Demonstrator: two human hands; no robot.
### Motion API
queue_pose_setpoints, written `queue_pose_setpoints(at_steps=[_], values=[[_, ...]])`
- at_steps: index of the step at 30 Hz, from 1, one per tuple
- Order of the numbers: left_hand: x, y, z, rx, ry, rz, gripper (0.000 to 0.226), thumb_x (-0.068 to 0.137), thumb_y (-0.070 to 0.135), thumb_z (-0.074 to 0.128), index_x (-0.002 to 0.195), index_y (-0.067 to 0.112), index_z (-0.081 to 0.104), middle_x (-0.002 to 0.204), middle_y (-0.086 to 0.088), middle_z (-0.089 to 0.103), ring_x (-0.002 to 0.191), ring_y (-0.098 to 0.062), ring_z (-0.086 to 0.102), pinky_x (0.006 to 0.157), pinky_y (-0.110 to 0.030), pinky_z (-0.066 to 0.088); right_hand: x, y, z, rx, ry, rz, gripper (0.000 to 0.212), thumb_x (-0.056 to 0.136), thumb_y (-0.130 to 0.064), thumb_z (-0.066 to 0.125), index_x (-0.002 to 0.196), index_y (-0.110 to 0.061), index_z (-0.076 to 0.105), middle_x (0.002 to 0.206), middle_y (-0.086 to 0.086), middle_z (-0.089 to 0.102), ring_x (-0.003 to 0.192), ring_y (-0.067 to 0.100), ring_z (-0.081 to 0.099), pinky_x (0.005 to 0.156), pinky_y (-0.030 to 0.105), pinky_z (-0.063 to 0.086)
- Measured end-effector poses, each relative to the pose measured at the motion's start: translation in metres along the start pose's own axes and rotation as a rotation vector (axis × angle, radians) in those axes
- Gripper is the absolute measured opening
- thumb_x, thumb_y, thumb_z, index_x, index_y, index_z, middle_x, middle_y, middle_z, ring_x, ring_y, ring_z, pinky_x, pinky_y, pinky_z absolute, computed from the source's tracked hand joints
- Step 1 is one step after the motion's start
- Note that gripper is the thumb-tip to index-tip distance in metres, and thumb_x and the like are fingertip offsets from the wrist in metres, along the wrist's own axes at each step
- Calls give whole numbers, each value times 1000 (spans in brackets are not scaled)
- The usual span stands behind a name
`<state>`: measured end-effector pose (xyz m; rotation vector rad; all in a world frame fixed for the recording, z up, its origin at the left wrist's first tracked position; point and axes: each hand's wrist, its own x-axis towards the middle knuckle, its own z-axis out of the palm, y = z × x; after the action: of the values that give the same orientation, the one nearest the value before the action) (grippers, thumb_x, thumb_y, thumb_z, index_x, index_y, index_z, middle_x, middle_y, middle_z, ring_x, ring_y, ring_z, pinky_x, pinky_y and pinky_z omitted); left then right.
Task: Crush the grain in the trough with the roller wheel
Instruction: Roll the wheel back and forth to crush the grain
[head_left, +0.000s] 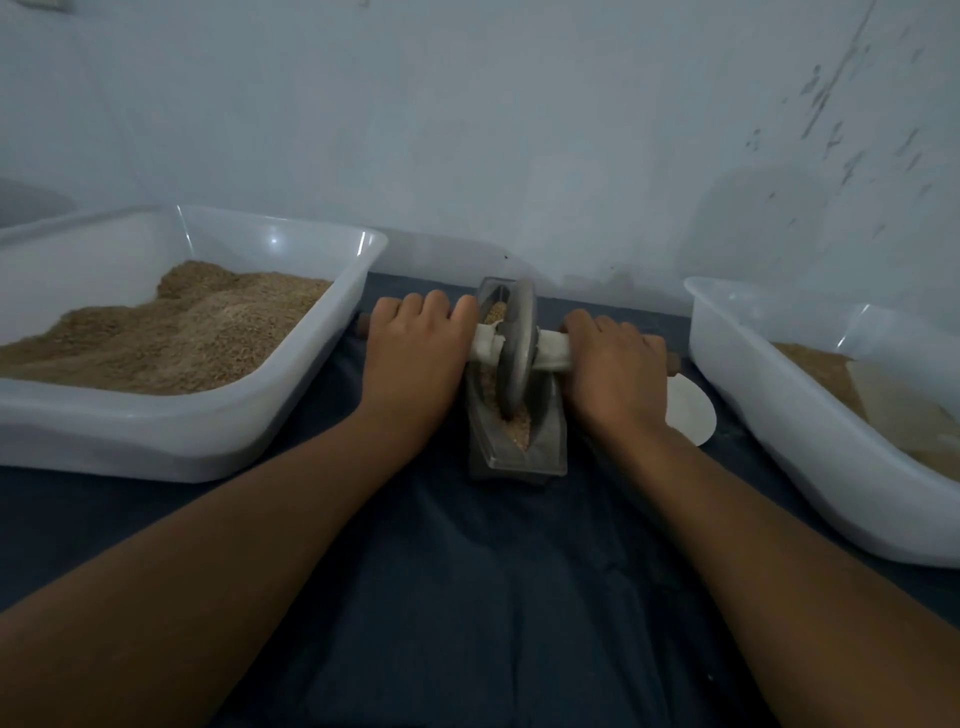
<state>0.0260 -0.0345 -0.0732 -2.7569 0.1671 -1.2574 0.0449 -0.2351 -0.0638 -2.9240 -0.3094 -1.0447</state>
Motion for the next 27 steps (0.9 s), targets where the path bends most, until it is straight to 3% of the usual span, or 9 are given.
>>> queue_pose_setpoints(at_steps=[4,9,19,27], values=[[11,-3,8,15,-3,11,8,88,14,55,94,17,51,84,-6,59,77,-29,57,72,-40,38,11,2,8,-37,-6,8,9,91,-17,58,98,-20,53,83,-2,55,73,21,42,70,37,23],[23,-5,18,24,-43,7,8,88,15,56,94,18,52,83,-5,60,74,-28,58,69,-38,30,26,5,14,-25,-28,-29,13,92,-27,61,103,-21,56,90,2,64,80,29,59,70,38,28],[43,-8,34,38,-43,21,7,91,13,48,94,17,52,84,-6,63,75,-30,60,68,-37,27,62,11,20,-7,-231,-37,25,90,-30,65,114,-27,57,101,5,67,89,31,62,67,36,33],[41,-10,39,11,-5,17,6,87,12,52,90,17,52,79,-7,62,70,-29,60,66,-37,29,63,8,20,-18,-208,-50,25,91,-28,65,115,-26,58,103,4,68,94,31,64,68,37,32]])
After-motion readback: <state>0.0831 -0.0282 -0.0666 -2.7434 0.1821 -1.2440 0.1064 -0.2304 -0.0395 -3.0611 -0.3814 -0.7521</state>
